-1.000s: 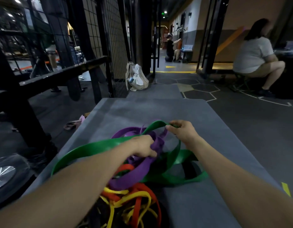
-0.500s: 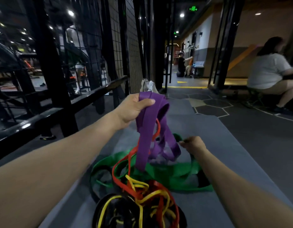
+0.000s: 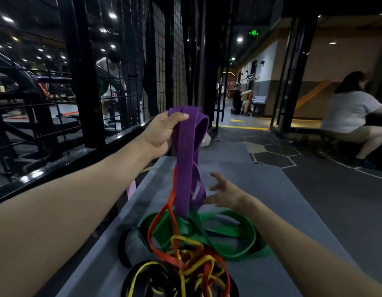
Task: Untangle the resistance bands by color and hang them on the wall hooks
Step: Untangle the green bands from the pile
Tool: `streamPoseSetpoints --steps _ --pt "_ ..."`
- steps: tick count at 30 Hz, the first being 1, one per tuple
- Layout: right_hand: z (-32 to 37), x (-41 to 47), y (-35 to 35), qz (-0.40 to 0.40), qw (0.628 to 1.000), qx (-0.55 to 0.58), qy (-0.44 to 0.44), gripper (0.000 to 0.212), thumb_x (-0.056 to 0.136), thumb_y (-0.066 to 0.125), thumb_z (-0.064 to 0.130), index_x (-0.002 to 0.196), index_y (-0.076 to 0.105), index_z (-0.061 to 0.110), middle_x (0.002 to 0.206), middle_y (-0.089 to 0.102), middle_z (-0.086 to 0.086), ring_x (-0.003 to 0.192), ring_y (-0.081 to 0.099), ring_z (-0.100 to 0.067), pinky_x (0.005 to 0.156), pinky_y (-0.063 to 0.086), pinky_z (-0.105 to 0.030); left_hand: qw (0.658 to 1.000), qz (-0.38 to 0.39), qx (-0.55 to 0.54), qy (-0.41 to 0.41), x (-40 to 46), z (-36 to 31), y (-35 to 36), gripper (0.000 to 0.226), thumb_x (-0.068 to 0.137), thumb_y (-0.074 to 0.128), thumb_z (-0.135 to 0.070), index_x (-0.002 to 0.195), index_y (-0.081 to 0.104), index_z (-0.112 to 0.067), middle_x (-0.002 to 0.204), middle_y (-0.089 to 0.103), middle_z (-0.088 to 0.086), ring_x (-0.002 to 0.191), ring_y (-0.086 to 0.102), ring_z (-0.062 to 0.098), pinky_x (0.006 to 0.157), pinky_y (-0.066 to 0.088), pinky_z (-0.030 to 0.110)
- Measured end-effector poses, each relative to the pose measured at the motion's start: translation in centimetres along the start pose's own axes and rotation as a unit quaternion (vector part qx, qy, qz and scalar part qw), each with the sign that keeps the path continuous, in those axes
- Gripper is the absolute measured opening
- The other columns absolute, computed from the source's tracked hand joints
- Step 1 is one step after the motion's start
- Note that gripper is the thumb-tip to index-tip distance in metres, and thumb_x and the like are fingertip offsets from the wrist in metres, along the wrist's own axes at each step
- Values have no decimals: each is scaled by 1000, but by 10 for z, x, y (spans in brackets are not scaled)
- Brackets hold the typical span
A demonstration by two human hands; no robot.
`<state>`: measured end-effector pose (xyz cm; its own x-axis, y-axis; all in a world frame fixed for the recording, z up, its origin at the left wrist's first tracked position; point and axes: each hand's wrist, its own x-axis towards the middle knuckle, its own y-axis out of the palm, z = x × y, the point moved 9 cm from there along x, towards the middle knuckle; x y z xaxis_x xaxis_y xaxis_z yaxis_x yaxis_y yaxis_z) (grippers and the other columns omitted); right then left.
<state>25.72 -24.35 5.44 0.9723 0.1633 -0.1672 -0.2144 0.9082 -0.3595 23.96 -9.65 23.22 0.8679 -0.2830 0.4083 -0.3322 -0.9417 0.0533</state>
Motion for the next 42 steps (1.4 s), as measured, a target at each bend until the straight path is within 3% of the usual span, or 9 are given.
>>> streamPoseSetpoints --steps 5,8,13,18,21,24,30,37,42 --pt "29 -4 29 15 996 -63 -59 137 43 91 36 142 -3 46 137 35 0 129 35 -25 99 43 -47 997 -3 -61 -45 -9 -3 1 8 75 58 -21 73 61 -14 56 59 -2 53 57 13 55 52 25" --pt "35 14 29 -36 989 4 -143 153 20 95 42 138 -1 51 137 37 -5 126 44 -29 96 45 -57 994 4 -90 -57 -14 -10 0 11 47 64 -23 56 62 -17 50 56 -3 50 53 14 61 48 26" --pt "67 -6 16 -65 975 109 -183 112 57 77 -16 134 13 33 106 56 -6 93 64 -21 88 53 -49 994 -13 -101 -49 -18 -16 -15 20 39 62 -21 57 55 -15 51 57 -1 51 54 15 63 46 27" --pt "104 -26 -23 -174 948 43 -262 93 62 73 -17 131 26 23 96 53 5 84 57 -12 60 55 -23 998 -20 13 -61 -20 -5 -27 17 55 55 -14 72 55 -14 56 61 -4 60 55 13 58 45 23" --pt "118 -43 -51 -235 930 -26 -280 91 66 74 -9 137 24 20 90 53 13 76 59 -11 71 54 -36 995 -6 81 -53 -21 -3 -18 4 71 56 -11 71 57 -14 58 61 -4 54 55 8 51 44 19" --pt "123 -62 -72 -278 919 -28 -277 82 70 74 -4 135 29 17 91 54 14 82 62 -18 80 54 -47 994 -8 102 -49 -19 3 -6 25 85 50 2 68 60 -12 63 62 0 60 56 11 55 47 17" --pt "144 -97 -89 -311 900 -110 -284 47 71 74 0 113 61 16 89 63 8 74 61 -11 79 56 -37 982 -62 130 -118 -33 34 0 25 84 54 3 66 63 -12 63 64 2 71 55 18 65 46 22" --pt "159 -129 -129 -362 875 -140 -290 44 69 76 6 107 65 25 93 67 7 86 65 -19 82 54 -47 980 -62 123 -144 -31 17 40 18 85 54 -3 75 60 -17 75 62 1 76 58 12 79 49 27" --pt "169 -169 -180 -424 842 -183 -279 43 67 78 14 106 68 27 94 72 3 87 67 -18 83 55 -44 983 -74 72 -151 -11 7 80 18 83 55 -6 70 55 -18 65 57 -2 62 52 9 66 46 21"
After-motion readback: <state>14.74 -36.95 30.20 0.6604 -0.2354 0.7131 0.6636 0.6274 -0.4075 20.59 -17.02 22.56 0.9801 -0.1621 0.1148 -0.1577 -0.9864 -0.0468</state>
